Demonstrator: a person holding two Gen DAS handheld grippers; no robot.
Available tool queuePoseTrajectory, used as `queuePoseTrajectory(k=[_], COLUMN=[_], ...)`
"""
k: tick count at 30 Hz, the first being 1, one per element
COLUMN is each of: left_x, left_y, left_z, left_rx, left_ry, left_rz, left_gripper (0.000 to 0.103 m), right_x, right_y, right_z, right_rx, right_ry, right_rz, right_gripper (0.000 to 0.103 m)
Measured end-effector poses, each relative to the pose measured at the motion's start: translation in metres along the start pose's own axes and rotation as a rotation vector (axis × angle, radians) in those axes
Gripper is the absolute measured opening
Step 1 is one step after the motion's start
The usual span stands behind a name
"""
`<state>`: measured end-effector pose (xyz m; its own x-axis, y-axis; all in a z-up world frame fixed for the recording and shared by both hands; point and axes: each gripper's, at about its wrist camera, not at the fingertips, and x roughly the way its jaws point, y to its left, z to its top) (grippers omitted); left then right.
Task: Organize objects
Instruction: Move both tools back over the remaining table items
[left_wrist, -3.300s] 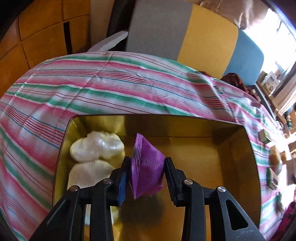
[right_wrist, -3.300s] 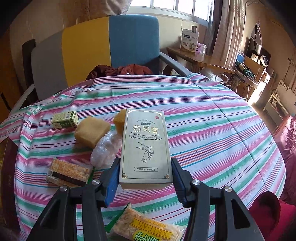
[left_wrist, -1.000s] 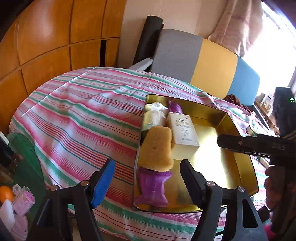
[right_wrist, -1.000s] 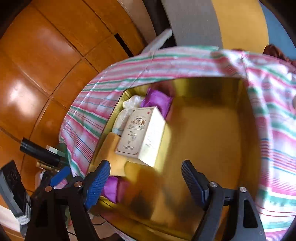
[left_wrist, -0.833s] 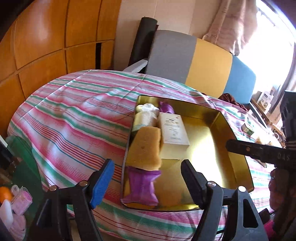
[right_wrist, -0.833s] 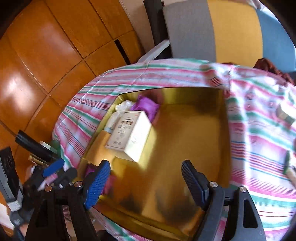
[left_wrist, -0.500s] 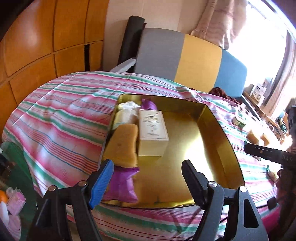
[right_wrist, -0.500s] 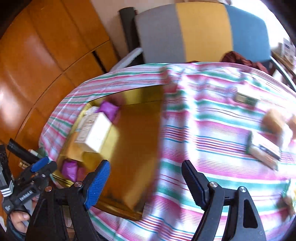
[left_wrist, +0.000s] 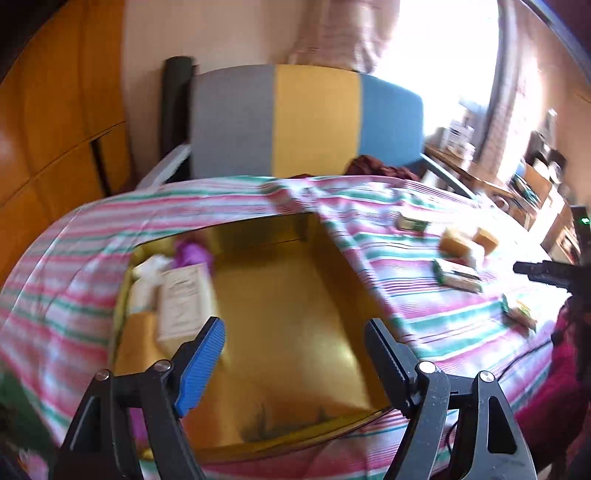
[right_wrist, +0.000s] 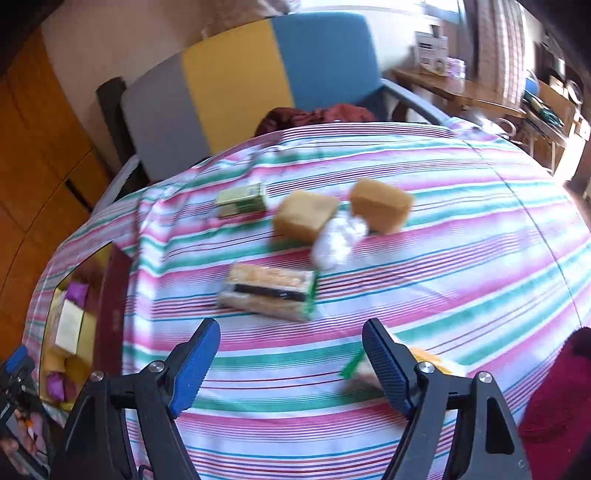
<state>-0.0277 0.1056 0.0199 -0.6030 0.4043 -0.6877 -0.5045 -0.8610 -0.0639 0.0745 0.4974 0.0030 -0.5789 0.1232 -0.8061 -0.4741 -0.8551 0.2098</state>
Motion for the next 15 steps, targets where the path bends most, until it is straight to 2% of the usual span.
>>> queuePoseTrajectory(k=[4, 8, 15], left_x=[0.014, 0.03, 0.059], left_y=[-0.036, -0.075, -0.134], left_z=[0.01, 0.019, 0.04], left_rx=[0.084, 0.165, 0.239], left_ry=[0.019, 0.04, 0.073], left_rz=[-0.036, -0.07, -0.146], left_gripper=[0.079, 0.079, 0.079], right_x=[0.001, 0.007, 0.012], right_y=[-0.052, -0.089, -0.086], right_z=[-0.005, -0.011, -0.01], right_rx=[0.175, 0.371, 0.38], right_ry=[-0.033, -0.013, 0.002], right_rz=[-0.047, 0.028, 0.074], right_gripper=[0.081, 0.081, 0.081])
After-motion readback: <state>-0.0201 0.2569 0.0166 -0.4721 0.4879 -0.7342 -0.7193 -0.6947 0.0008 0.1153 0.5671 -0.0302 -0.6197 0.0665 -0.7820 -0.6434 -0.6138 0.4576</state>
